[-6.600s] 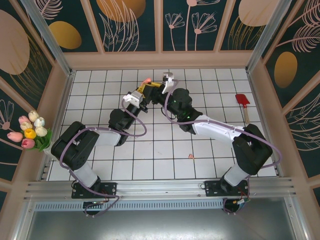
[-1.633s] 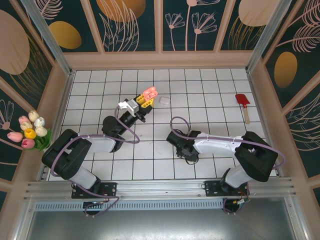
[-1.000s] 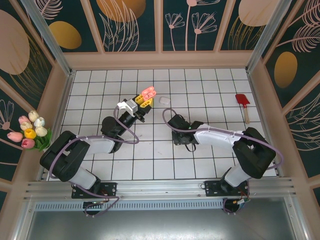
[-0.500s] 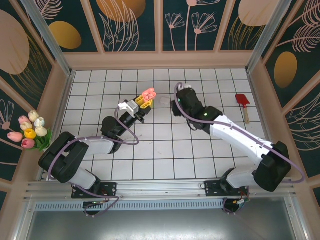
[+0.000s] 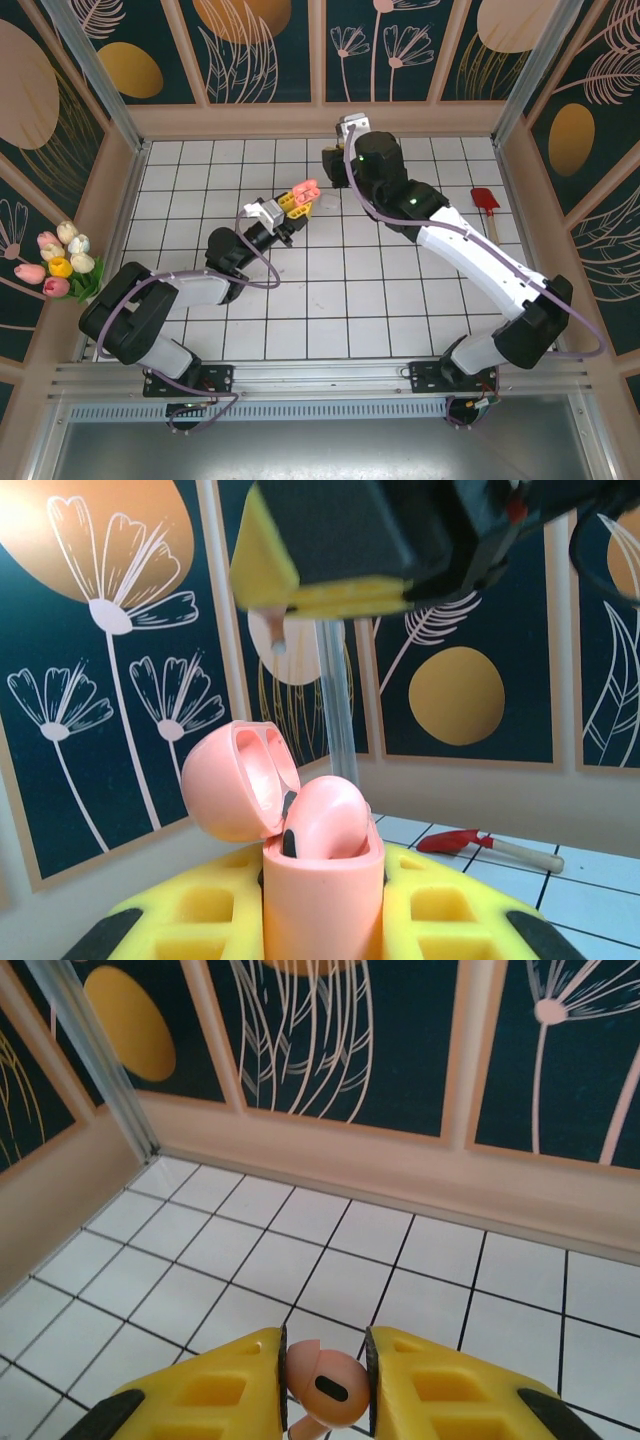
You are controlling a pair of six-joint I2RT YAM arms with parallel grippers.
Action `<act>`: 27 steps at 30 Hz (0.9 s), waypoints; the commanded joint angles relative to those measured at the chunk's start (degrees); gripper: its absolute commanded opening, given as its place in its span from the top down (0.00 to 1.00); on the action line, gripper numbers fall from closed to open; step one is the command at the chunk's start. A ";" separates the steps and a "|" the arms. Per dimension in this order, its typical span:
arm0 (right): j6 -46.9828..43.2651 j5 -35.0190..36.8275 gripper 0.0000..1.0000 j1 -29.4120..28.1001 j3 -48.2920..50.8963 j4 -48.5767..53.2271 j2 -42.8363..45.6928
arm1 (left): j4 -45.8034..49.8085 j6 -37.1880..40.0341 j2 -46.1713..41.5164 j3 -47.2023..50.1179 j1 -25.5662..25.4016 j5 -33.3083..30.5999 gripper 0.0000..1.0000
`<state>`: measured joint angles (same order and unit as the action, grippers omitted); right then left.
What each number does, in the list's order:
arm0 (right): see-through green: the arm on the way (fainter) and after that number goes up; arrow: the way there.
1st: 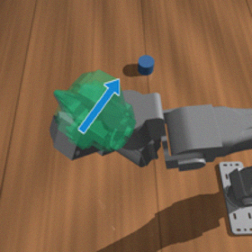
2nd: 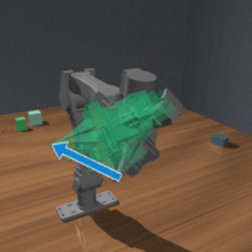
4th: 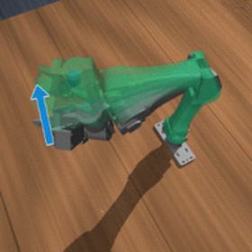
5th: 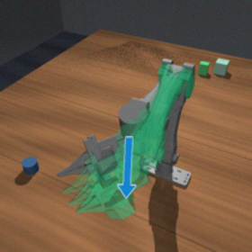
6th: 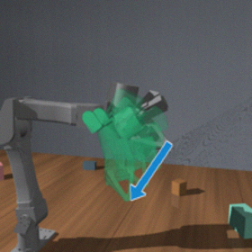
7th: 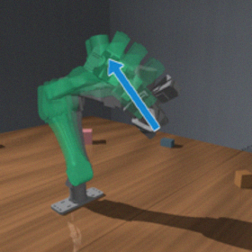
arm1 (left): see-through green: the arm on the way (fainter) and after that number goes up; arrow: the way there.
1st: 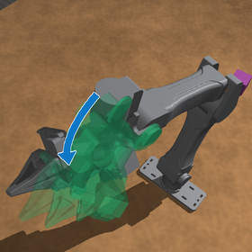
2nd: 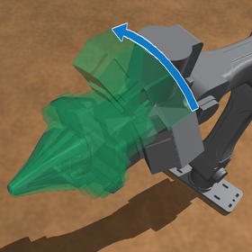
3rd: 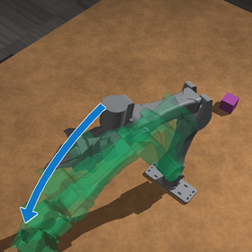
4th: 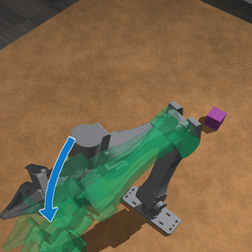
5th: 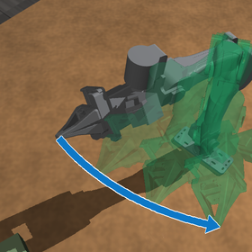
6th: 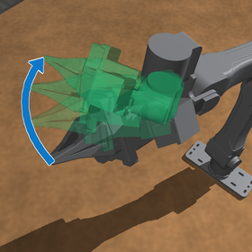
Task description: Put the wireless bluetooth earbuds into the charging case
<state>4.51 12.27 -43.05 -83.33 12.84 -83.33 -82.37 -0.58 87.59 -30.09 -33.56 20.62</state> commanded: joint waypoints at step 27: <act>-8.47 -6.07 0.75 -1.66 8.09 -6.86 5.78 | 2.82 -3.46 1.79 -5.33 -0.43 0.12 1.00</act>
<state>-3.11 7.57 -44.10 -75.96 8.10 -79.11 -78.52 -2.94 89.01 -33.56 -33.56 20.58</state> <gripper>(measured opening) 0.248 0.239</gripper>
